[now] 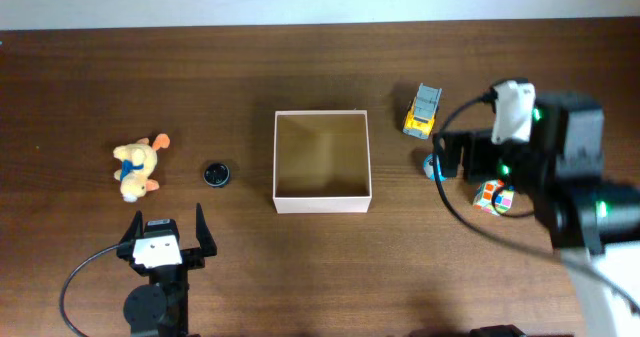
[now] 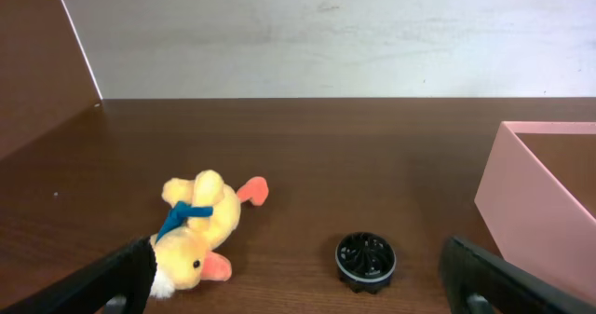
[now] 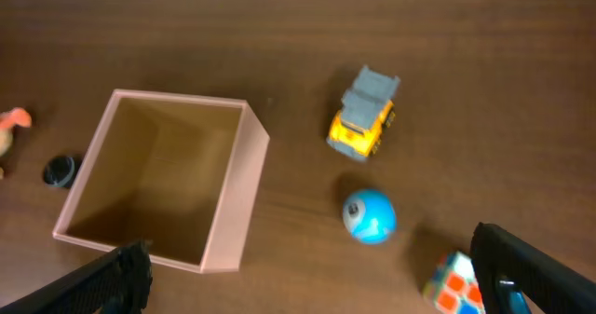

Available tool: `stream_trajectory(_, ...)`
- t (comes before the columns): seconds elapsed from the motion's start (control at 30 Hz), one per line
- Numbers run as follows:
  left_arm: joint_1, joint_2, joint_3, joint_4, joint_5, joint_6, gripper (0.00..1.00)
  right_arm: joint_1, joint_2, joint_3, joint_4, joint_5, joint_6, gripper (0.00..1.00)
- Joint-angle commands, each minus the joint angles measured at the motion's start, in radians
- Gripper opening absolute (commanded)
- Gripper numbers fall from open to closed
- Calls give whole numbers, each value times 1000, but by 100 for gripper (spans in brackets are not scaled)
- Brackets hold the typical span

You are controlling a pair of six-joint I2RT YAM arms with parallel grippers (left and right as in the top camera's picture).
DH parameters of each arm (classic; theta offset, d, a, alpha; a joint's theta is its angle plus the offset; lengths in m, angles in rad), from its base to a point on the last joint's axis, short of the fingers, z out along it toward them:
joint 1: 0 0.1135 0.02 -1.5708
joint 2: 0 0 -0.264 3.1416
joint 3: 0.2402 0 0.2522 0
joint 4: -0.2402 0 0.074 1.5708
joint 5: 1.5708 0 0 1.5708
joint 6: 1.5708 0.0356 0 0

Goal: Pack container
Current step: 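Move the right gripper over the Rubik's cube and lower toward it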

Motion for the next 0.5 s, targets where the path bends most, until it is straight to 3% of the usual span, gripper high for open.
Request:
stream_trajectory(0.0,5,-10,-6,2,11,15,99,7,135,121,-37,-129,14,99)
stream_trajectory(0.2,5,-10,-5,2,11,15,99,8,274,123,31,-184,32,96)
stream_trajectory(0.3,5,-10,-6,2,11,15,99,8,319,123,37,-7,140,98)
stream_trajectory(0.47,5,-10,-6,2,11,15,99,8,372,123,50,201,148,98)
